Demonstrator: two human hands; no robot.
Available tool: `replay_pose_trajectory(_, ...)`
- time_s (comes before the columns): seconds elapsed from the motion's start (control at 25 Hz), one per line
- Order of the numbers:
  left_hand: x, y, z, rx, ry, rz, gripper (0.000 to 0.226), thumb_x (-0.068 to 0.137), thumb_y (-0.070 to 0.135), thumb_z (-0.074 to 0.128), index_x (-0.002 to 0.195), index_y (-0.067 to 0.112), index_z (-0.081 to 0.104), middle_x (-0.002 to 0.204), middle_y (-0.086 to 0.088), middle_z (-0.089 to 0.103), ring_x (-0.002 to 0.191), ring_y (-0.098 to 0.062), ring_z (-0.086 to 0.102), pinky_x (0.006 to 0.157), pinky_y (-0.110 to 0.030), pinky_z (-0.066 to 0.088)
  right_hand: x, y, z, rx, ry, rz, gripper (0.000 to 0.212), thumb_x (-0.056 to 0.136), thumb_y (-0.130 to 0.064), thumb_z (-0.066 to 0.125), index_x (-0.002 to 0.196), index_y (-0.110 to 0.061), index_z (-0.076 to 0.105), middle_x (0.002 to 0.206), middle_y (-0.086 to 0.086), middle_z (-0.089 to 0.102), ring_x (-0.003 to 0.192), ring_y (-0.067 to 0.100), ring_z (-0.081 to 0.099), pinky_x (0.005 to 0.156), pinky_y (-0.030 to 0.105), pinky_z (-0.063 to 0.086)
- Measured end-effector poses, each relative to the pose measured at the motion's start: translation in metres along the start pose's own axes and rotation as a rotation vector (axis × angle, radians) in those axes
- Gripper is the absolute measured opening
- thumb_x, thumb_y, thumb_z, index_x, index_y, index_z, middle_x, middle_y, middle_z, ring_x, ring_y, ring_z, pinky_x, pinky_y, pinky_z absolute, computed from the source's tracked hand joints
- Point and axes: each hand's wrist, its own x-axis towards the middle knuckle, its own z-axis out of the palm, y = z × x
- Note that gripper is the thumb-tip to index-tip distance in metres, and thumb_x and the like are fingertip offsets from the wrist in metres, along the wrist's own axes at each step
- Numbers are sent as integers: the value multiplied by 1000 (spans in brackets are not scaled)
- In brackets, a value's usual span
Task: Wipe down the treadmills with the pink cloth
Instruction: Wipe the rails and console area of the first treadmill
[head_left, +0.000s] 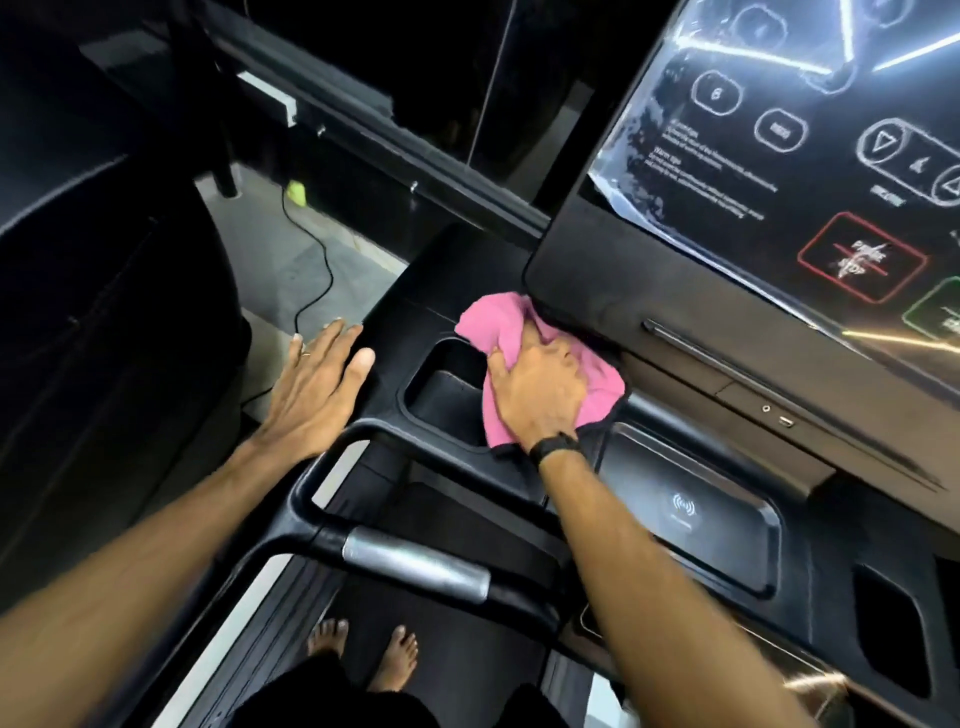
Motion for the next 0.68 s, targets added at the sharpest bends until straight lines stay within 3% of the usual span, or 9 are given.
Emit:
replay_pose_trajectory(0.16,1,-2,-1,-41,4,41,89,88,66,2,154,13,32,162,-6,28,151,-14,17,124,-38,-3,-52,-2,-2,-2,77,216,64,90,-53,50,144,-20,48,104,16,58,94,36,58,79,42,45)
replay_pose_trajectory(0.32,3,-2,2,-132,55,8,88,88,65,4,155,13,28,162,-6,27,151,-13,16,124,-34,-3,-94,-23,2,1,159,288,66,82,-55,40,135,-19,57,90,11,56,81,32,57,70,41,46)
replay_pose_trajectory(0.44,1,-2,-1,-307,111,-50,84,88,64,7,157,18,24,163,-3,26,150,-16,17,119,-19,-4,-86,-102,5,57,112,150,65,80,-54,36,125,-16,63,91,11,61,81,31,57,70,40,48)
replay_pose_trajectory(0.52,1,-7,-4,-441,156,-77,85,87,65,10,156,18,24,162,-4,28,148,-18,21,114,-12,2,-77,-146,4,75,56,10,59,86,-50,38,131,-16,55,98,10,59,86,30,54,73,41,46)
replay_pose_trajectory(0.6,3,-13,-3,-522,193,-65,85,89,66,12,156,15,26,160,-5,31,147,-18,26,120,-24,11,-81,-147,3,81,24,-180,56,88,-47,46,136,-18,49,101,9,55,88,29,51,76,42,43)
replay_pose_trajectory(0.68,4,-17,-1,-554,182,-82,82,91,65,13,156,16,26,160,-4,31,148,-19,26,124,-41,15,-103,-103,2,60,57,-244,56,85,-49,53,133,-20,52,97,7,54,84,28,50,73,40,44)
